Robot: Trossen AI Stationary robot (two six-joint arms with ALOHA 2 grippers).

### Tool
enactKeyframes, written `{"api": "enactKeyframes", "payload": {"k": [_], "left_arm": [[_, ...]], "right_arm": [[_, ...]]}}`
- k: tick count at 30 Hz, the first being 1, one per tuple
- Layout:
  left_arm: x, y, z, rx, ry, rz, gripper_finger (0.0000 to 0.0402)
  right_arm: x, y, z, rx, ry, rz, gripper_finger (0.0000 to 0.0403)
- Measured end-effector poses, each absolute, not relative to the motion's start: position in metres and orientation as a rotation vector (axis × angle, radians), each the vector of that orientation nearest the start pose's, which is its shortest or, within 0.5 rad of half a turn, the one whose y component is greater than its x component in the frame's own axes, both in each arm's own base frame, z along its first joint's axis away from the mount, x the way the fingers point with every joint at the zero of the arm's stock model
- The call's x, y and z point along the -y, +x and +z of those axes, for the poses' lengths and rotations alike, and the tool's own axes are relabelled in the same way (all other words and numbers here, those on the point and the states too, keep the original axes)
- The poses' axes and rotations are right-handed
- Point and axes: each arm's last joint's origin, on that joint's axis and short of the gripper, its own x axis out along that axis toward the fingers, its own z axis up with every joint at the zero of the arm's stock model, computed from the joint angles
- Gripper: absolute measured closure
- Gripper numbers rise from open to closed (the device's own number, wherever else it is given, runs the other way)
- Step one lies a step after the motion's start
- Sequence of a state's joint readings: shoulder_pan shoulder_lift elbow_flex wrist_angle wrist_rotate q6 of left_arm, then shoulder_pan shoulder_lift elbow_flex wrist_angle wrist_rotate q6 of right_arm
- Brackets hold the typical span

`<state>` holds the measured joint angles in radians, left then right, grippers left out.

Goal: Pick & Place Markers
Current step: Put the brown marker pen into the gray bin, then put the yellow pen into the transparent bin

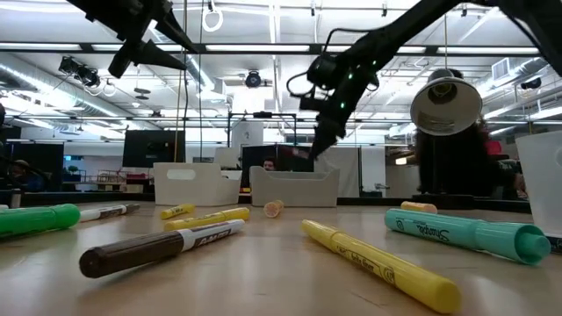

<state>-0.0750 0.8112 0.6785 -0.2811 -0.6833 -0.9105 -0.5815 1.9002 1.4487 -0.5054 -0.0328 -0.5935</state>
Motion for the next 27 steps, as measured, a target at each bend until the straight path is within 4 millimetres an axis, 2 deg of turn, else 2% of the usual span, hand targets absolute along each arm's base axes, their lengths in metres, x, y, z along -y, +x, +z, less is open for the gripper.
{"api": "enactKeyframes", "payload": {"k": [4,7,12,19,22,27], "left_arm": [[-0.005,0.172,0.286,-0.067,-0.765,0.734,0.0225],[-0.006,0.172,0.286,-0.057,-0.785,0.738,0.0225],[-0.006,0.172,0.286,-0.038,-0.793,0.76,0.0225],[-0.007,0.171,0.286,-0.023,-0.784,0.785,0.0225],[-0.007,0.171,0.286,-0.024,-0.784,0.785,0.0225],[-0.007,0.171,0.285,-0.044,-0.774,0.78,0.0225]], "right_arm": [[0.228,0.347,0.194,-1.131,-0.318,-0.195,0.0383],[0.231,0.349,0.181,-1.188,-0.344,-0.224,0.0378],[0.232,0.351,0.18,-1.17,-0.32,-0.282,0.0346],[0.232,0.355,0.185,-1.105,-0.264,-0.344,0.0275],[0.227,0.359,0.193,-1.097,-0.245,-0.379,0.0247],[0.204,0.365,0.24,-0.997,-0.122,-0.469,0.0217]]}}
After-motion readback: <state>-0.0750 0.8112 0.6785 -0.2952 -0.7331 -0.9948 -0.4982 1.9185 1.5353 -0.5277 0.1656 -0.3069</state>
